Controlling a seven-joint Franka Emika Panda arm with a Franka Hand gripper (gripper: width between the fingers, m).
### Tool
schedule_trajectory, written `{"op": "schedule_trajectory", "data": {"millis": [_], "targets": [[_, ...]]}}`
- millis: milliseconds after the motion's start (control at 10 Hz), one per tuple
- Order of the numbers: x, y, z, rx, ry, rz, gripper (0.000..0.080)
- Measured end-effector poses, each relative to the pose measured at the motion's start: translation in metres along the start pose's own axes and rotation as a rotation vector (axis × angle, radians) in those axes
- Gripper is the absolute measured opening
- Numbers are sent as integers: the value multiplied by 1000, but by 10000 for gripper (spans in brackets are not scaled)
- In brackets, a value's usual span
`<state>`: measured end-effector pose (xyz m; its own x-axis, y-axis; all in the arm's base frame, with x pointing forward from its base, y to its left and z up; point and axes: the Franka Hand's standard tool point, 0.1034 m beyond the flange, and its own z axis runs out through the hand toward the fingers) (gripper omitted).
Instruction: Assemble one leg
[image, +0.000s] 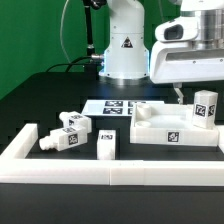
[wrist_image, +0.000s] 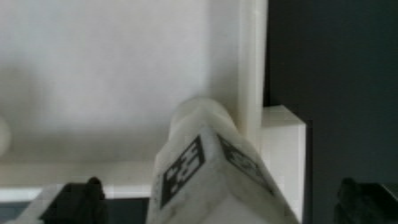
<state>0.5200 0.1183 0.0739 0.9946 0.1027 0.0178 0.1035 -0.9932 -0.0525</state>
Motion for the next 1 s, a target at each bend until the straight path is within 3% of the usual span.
{"op": "schedule_trajectory", "data": {"millis": [400,700,800,900,1000], "targets": [[1,-2,-1,-31,-4,-412,649],[1,2,-1,-33,-5,-537,649],[1,2,-1,-33,-6,-536,526],[1,2,0,-32,-6,-528,526],[1,2,0,-32,-6,-514,390]]}}
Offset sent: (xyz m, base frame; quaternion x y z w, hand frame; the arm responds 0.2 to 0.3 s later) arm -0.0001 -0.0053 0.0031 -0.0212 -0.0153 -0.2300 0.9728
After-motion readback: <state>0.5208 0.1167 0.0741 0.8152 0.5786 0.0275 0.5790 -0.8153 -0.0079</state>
